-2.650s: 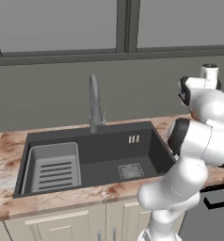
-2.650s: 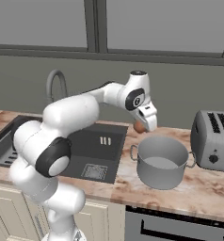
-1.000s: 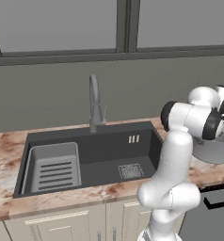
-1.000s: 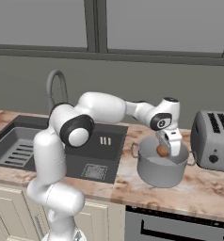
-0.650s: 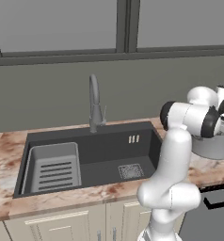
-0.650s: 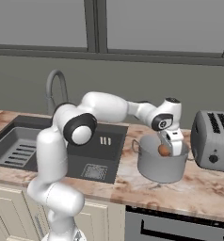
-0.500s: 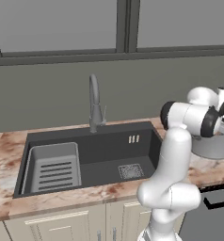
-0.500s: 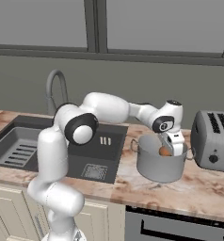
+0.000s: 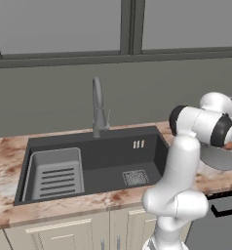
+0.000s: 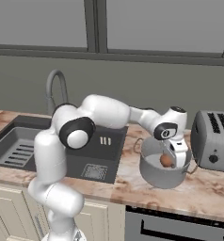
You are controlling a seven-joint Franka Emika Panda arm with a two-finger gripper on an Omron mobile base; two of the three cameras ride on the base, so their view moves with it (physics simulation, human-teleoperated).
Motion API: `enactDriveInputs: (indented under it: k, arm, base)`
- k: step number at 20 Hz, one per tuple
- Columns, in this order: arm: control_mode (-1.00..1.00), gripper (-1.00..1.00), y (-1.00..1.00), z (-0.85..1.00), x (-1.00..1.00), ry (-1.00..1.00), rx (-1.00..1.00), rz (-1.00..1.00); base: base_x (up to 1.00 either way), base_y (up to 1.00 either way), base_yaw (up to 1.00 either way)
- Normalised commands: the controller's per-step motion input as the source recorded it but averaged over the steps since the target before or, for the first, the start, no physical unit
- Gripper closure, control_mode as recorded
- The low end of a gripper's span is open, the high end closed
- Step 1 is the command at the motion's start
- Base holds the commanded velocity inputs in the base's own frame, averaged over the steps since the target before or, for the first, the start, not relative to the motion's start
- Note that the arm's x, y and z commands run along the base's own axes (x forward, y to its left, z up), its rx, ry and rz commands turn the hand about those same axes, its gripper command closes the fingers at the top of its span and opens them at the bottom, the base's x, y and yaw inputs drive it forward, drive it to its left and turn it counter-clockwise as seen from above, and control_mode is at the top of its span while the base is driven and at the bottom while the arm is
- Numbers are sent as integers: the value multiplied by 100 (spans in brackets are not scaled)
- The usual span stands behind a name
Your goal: Dump the onion from the pot into the sink. Then turn on the water and wash the onion. Then turn off the water and put the onion back in the pot.
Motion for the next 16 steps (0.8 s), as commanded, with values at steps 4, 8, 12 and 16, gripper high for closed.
enactDriveInputs:
  k: [4, 8, 12, 16]
  arm:
    - [-100, -100, 0, 1, -22, 0, 0, 0]
    - [-100, -100, 2, 12, -1, 0, 0, -2]
    - [-100, -100, 7, 28, 0, 0, 0, -2]
    - [-100, -100, 6, 42, 8, -1, 0, -3]
  base:
    - [0, 0, 0]
    - [0, 0, 0]
    - [0, 0, 0]
    - [0, 0, 0]
